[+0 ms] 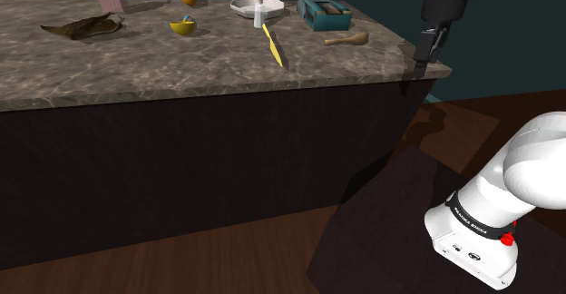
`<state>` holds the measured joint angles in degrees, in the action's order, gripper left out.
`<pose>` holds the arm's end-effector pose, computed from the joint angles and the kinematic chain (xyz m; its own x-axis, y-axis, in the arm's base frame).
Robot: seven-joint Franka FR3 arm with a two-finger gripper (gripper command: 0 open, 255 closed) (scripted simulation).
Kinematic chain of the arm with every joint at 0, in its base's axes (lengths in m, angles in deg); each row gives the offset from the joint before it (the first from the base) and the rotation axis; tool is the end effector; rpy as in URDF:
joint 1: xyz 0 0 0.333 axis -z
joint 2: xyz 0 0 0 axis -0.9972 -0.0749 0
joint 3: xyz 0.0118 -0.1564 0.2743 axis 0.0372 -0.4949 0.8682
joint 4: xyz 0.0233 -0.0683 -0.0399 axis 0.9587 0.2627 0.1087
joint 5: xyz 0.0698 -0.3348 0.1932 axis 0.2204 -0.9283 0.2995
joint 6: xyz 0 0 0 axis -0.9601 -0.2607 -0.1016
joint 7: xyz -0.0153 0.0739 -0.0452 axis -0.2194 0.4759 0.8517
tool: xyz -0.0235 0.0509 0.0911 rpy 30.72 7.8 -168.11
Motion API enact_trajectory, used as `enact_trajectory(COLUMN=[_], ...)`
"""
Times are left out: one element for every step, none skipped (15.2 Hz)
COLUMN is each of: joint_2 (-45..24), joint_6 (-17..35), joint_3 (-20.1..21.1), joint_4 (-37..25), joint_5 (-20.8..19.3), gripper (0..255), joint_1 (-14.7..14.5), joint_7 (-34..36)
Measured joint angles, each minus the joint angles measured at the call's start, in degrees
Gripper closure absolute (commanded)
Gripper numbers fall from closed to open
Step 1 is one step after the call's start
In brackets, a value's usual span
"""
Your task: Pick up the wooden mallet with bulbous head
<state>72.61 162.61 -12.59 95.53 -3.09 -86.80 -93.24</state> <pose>0.3047 -0.0006 0.5426 0.9747 0.1380 -0.1761 0.1472 -0.9883 0.0406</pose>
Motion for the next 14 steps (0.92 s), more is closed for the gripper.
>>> enact_trajectory(joint_2=[0.0,-0.8,-1.7,-3.3,-5.1,-6.9,-8.6,-10.0,-11.9,-14.2,-16.1,-18.2,-20.3,-22.3], joint_6=[0.0,0.2,0.9,1.7,2.5,3.2,3.7,4.8,4.9,5.8,6.2,6.9,7.4,7.7], joint_3=[0.0,-0.6,-1.5,-2.5,-3.5,-4.4,-5.3,-6.3,-7.3,-8.1,-9.0,-9.6,-10.3,-11.1], joint_4=[0.0,-0.6,-0.8,-1.6,-2.6,-3.8,-5.0,-5.4,-7.3,-8.9,-10.5,-12.0,-13.7,-15.5], joint_5=[0.0,-0.5,-1.4,-2.3,-3.3,-4.1,-4.8,-5.7,-6.4,-6.9,-7.5,-7.8,-8.1,-8.4], gripper=[0,0,0,0,0,0,0,0,0,0,0,0,0,0], joint_1=[0.0,0.0,0.0,0.0,0.0,-0.1,-0.2,-0.3,-0.4,-0.5,-0.6,-0.9,-1.0,-1.1], joint_7=[0.0,-1.1,-2.8,-4.8,-6.9,-9.0,-11.1,-13.3,-15.7,-17.8,-20.1,-22.0,-24.2,-26.4])
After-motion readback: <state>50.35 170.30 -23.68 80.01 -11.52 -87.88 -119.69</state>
